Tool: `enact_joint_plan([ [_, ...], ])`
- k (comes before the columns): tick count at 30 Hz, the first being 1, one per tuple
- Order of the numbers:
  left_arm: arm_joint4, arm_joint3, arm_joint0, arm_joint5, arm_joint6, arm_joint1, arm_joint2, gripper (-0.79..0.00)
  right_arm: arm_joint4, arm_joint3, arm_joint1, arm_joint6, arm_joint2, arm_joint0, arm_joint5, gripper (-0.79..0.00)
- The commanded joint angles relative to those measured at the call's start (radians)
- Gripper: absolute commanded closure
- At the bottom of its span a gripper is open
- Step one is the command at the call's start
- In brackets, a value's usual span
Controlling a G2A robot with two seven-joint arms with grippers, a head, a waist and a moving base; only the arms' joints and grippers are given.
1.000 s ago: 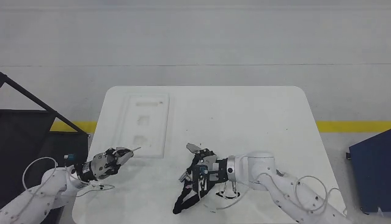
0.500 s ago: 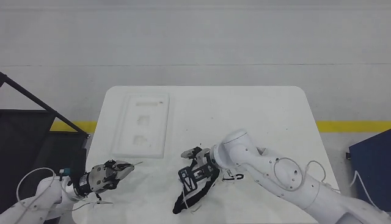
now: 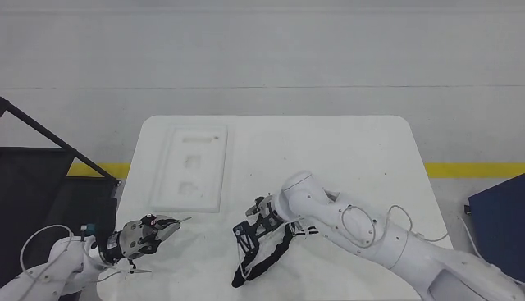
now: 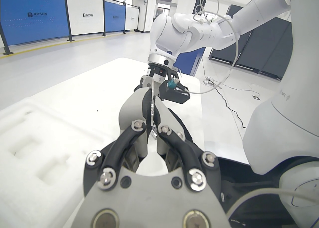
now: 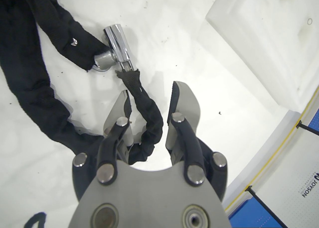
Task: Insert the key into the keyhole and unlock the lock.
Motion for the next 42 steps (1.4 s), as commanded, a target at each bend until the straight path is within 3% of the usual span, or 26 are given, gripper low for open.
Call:
enact_joint_plan([
  [1, -0.003, 0.003, -0.002, -0.006, -0.006, -0.003, 0.0, 0.0, -0.015, 0.005, -0.007, -0.007, -0.01, 0.003, -0.002, -0.326],
  [12, -0.01, 0.016, -0.014, -0.034, -0.034, -0.024, -0.004, 0.0, -0.028, 0.071, -0.043, -0.045, -0.082, 0.019, -0.002, -0.299],
  [14, -0.011, 0.019, -0.014, -0.037, -0.037, -0.028, -0.006, 0.0, -0.028, 0.088, -0.05, -0.06, -0.093, 0.022, -0.002, -0.225],
  [16, -0.011, 0.021, -0.014, -0.04, -0.04, -0.031, -0.008, 0.0, -0.036, 0.103, -0.055, -0.067, -0.098, 0.025, -0.002, -0.034],
  [17, -0.012, 0.022, -0.013, -0.04, -0.04, -0.032, -0.01, 0.0, -0.04, 0.109, -0.058, -0.073, -0.1, 0.027, -0.002, 0.0],
  [24, -0.011, 0.025, -0.005, -0.046, -0.046, -0.041, -0.023, 0.0, -0.106, 0.07, -0.05, -0.203, -0.092, 0.043, -0.001, 0.0],
  [29, -0.006, 0.023, -0.006, -0.055, -0.055, -0.05, -0.025, 0.0, -0.261, -0.006, 0.0, -0.435, -0.062, 0.035, 0.075, 0.0],
  [34, 0.001, 0.024, -0.008, -0.064, -0.064, -0.058, -0.03, 0.0, -0.434, -0.041, 0.073, -0.77, -0.012, -0.01, 0.279, 0.0],
  [38, 0.005, 0.022, -0.008, -0.069, -0.069, -0.064, -0.036, 0.0, -0.345, -0.021, 0.127, -1.079, 0.091, -0.104, 0.451, 0.0],
  [42, 0.009, 0.021, -0.008, -0.078, -0.078, -0.07, -0.04, 0.0, -0.194, 0.017, 0.165, -1.29, 0.183, -0.198, 0.473, 0.0],
])
